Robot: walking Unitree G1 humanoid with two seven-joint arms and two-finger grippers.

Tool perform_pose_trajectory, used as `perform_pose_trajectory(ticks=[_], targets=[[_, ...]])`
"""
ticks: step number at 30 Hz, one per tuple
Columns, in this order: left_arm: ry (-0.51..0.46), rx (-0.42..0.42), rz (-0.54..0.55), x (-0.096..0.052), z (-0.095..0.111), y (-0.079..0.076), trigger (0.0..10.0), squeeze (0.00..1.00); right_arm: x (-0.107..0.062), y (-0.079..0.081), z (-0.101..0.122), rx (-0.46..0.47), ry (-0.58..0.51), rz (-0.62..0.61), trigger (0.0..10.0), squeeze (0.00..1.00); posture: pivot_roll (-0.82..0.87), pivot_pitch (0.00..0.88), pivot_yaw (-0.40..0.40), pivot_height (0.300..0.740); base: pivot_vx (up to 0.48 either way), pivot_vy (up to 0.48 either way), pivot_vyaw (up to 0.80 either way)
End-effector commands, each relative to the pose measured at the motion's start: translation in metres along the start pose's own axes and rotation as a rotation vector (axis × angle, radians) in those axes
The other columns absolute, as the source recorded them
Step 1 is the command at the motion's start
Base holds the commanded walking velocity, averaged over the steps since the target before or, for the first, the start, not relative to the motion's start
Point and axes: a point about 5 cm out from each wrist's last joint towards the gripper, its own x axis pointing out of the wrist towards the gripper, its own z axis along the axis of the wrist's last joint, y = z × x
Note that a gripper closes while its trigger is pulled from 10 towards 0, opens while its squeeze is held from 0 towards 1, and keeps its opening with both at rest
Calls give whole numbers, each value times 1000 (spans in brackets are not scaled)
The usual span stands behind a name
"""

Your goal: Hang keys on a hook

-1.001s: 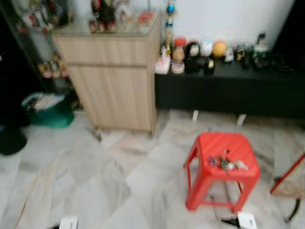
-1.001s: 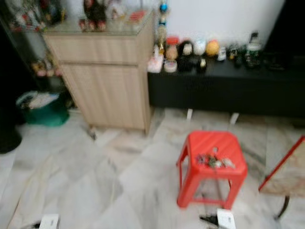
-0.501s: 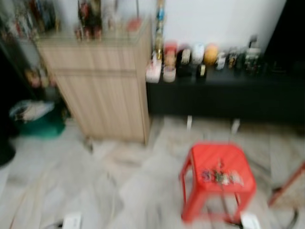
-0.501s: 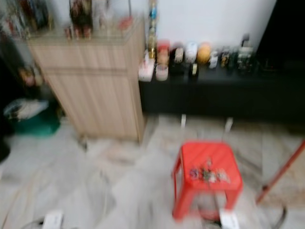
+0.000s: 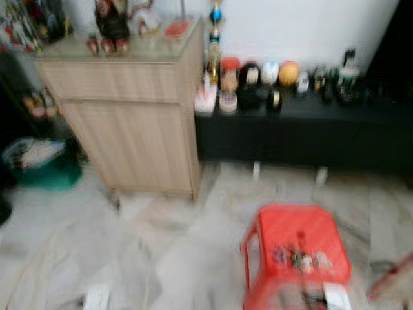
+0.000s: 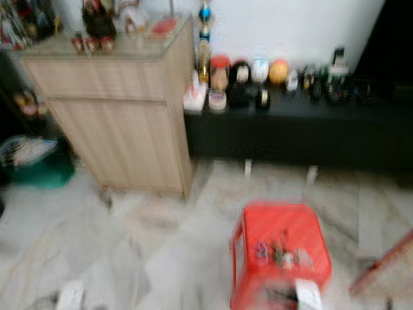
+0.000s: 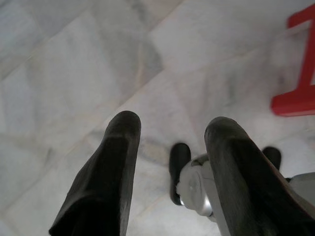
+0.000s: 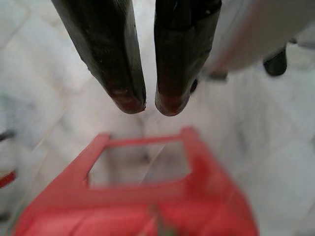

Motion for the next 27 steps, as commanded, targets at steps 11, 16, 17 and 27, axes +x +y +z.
perform_pose_trajectory(ticks=[11,16,17,27], targets=[[-224,-81,59,-7,12,11,10000,0,-2,0,16,70,-218,-55,10000,0,27,0,-18,734,0,0,0],[-291,-78,50,-9,16,10,10000,0,-4,0,19,86,-270,-48,10000,0,26,0,-28,734,0,0,0],[-355,-44,50,-8,30,8,10000,0,-4,-1,19,91,-279,-50,10000,0,27,0,-29,734,0,0,0],[-868,51,-88,-28,140,-37,10000,0,-8,70,133,-9,-730,58,10000,0,34,0,-25,734,0,0,0]])
